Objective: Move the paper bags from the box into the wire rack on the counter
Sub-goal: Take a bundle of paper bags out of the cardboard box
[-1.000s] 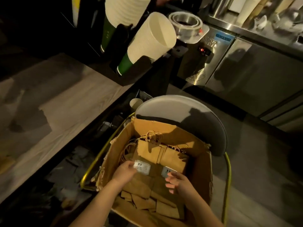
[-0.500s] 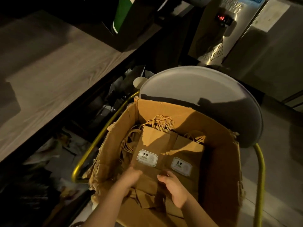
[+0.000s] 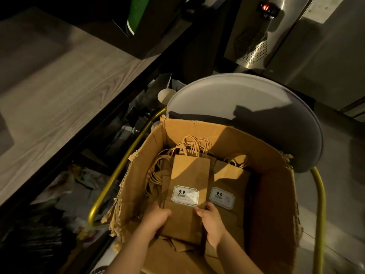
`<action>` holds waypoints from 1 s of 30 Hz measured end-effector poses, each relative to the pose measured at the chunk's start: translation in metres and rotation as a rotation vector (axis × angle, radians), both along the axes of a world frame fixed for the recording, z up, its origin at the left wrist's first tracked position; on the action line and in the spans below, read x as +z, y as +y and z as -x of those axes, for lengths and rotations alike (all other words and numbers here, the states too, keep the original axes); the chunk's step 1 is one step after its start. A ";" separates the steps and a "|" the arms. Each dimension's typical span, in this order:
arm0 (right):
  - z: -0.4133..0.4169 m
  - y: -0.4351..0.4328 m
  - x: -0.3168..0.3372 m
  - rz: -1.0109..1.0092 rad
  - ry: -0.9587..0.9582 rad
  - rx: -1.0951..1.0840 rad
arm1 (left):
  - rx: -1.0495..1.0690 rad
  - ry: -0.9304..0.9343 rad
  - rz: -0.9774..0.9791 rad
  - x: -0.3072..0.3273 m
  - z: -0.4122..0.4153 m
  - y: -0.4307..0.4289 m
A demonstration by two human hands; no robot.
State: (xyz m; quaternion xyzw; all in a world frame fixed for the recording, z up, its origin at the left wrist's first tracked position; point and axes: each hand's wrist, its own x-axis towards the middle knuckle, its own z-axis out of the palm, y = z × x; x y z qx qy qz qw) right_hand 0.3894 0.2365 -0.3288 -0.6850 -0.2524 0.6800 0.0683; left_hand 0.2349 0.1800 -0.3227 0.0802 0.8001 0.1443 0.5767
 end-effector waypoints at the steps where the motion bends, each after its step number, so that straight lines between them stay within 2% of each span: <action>1: -0.003 -0.001 0.002 -0.024 -0.005 0.026 | 0.003 -0.035 -0.004 0.004 -0.001 -0.001; 6: -0.019 -0.003 0.017 -0.114 -0.058 0.046 | -0.085 -0.014 -0.014 0.020 -0.007 0.003; 11: -0.038 -0.006 0.031 -0.106 -0.014 0.053 | -0.011 -0.257 -0.156 0.035 -0.012 0.007; 17: -0.038 0.000 0.036 -0.057 0.028 0.082 | -0.013 -0.064 -0.231 0.047 -0.013 -0.002; 23: -0.033 0.012 0.023 -0.014 -0.029 0.005 | 0.158 0.074 -0.289 0.053 0.002 -0.009; 30: -0.028 0.027 0.013 -0.024 -0.015 0.096 | 0.251 0.140 -0.279 0.047 0.011 -0.005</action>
